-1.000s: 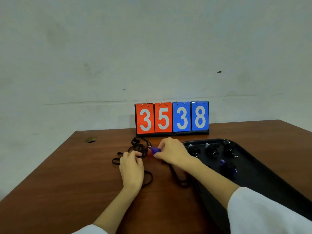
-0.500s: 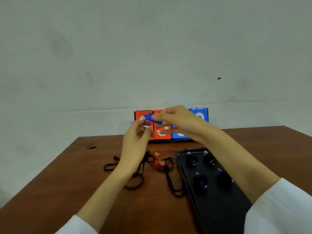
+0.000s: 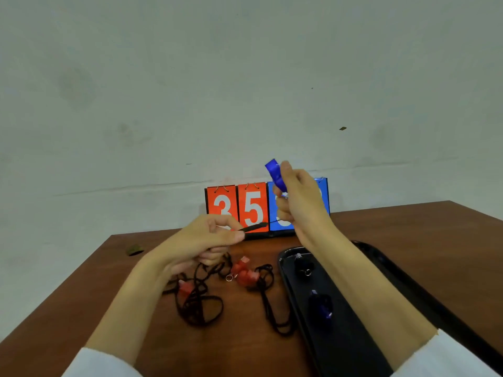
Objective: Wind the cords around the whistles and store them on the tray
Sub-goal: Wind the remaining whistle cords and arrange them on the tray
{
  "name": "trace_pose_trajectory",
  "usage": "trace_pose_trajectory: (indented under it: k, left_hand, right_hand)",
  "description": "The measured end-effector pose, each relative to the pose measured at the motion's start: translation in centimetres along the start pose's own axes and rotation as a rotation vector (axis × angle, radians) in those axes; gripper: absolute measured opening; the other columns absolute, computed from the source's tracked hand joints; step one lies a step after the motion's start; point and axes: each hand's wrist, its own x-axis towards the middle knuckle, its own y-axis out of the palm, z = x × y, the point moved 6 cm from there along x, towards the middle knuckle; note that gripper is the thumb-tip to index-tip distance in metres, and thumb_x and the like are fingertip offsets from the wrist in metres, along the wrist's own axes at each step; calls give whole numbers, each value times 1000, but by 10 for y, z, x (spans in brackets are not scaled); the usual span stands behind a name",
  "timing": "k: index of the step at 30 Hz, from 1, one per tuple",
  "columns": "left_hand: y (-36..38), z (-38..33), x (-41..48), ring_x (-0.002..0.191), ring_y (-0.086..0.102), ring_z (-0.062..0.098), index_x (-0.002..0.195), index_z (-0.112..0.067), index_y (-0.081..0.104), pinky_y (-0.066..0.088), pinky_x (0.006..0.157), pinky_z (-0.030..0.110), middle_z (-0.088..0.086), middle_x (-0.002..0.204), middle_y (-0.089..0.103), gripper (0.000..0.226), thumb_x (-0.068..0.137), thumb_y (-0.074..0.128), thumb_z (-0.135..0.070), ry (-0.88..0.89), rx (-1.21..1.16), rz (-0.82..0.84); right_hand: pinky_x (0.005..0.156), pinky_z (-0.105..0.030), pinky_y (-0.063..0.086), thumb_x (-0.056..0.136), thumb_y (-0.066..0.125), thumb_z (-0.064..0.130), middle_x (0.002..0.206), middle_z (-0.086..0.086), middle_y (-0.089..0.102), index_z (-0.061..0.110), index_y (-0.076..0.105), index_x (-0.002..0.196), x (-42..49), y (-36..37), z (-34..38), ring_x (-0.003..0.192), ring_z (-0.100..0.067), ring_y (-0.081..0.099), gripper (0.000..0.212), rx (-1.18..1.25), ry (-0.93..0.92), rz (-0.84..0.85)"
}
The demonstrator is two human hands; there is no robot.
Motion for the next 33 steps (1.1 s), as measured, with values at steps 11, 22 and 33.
trace_pose_trajectory:
  k: [11,22,33]
  left_hand:
    - [-33,94,17,45,41,8,78,-10,58,32,44,20,-3,54,47,49,76,57,-59,-448,154,-219]
    - [49,-3,36,107,60,15,121,-32,51,48,73,21,6,119,61,58,74,64,-2,4,-87,-3]
    - [55,3,26,38,23,5,110,-2,54,18,36,17,0,63,53,28,95,52,-25,-76,-148,-117]
  right_hand:
    - [50,-15,33,90,47,49,75,5,53,14,50,96,3,-23,3,63,-1,49,36,-750,-193,43]
    - [70,-34,59,88,61,9,101,-5,71,13,55,117,-1,-8,-12,78,-14,70,30,-110,52,282]
    - [78,-27,53,93,52,21,94,-1,74,12,64,93,13,-22,-27,88,-11,70,15,343,155,213]
